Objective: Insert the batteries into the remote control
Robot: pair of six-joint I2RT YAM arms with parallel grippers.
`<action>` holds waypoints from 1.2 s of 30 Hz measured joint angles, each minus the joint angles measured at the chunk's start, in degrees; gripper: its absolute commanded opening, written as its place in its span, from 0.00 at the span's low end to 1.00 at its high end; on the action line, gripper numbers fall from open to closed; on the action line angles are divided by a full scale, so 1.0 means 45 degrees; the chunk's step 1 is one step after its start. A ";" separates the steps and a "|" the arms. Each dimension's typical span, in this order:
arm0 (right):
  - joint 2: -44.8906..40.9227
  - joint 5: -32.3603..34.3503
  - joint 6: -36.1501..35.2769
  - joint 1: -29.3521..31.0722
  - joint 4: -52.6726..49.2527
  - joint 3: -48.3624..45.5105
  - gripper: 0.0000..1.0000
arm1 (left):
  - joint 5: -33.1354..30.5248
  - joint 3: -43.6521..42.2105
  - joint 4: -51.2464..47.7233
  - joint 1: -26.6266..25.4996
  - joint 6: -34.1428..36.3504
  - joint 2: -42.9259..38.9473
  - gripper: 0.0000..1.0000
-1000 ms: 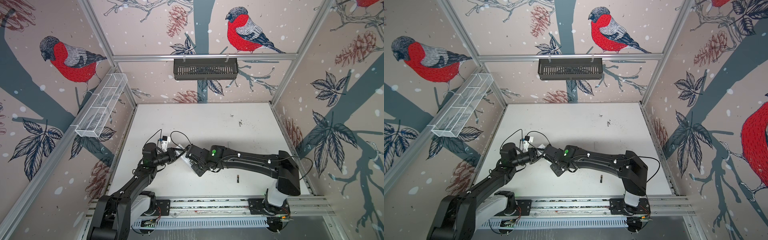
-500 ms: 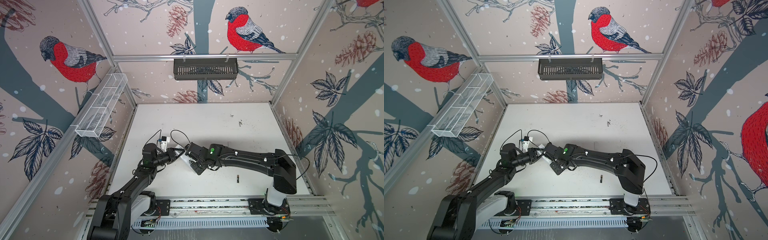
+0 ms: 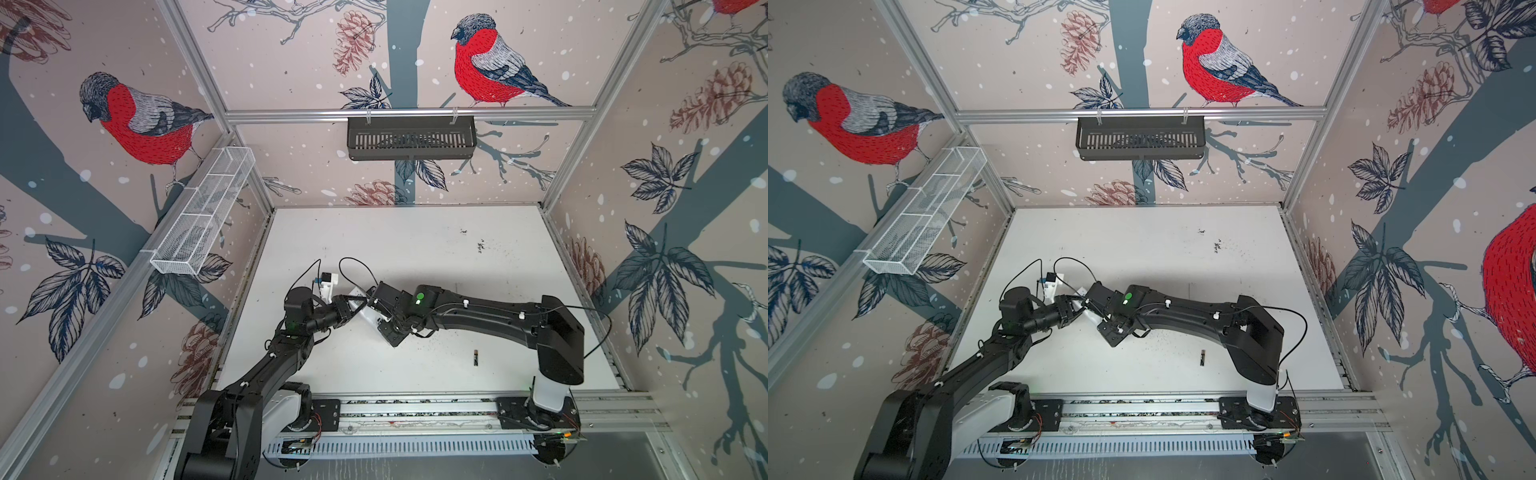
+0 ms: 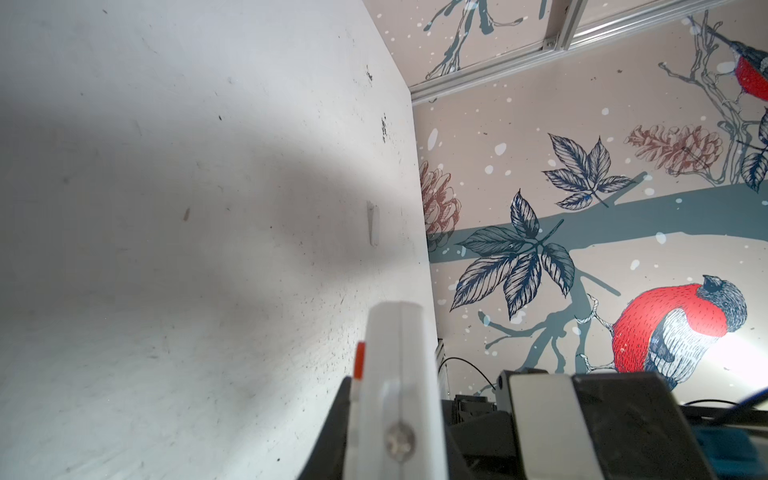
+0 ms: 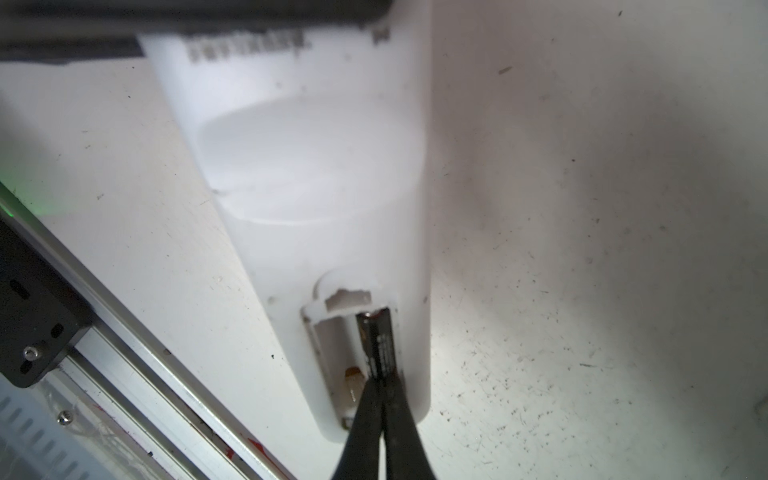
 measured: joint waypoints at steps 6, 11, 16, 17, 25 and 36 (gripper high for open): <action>0.0136 -0.0170 -0.0126 -0.0126 0.0092 0.0015 0.08 | -0.0117 -0.0015 -0.0039 0.0000 0.0083 0.0000 0.00; -0.0219 -0.0180 -0.0199 -0.0199 0.0102 -0.0189 0.10 | -0.0010 0.0063 -0.0126 0.0000 0.0112 0.0000 0.00; -0.1433 0.0029 -0.0175 -0.0257 0.0364 -0.0801 0.14 | 0.0403 0.0505 -0.0325 -0.0010 0.0131 -0.0189 0.00; -0.1729 0.0126 -0.0165 -0.0253 0.0418 -0.0952 0.15 | 0.0476 0.0534 -0.0340 -0.0029 0.0141 -0.0253 0.00; -0.4998 0.1384 0.0107 -0.0049 0.0816 -0.2744 0.64 | 0.0670 0.0748 -0.1185 -0.0967 0.0928 -0.0568 0.00; -0.7558 0.0471 0.0389 -0.0389 0.2871 -0.5965 0.98 | 0.0568 0.0811 -0.1583 -0.2526 0.1554 -0.1991 0.00</action>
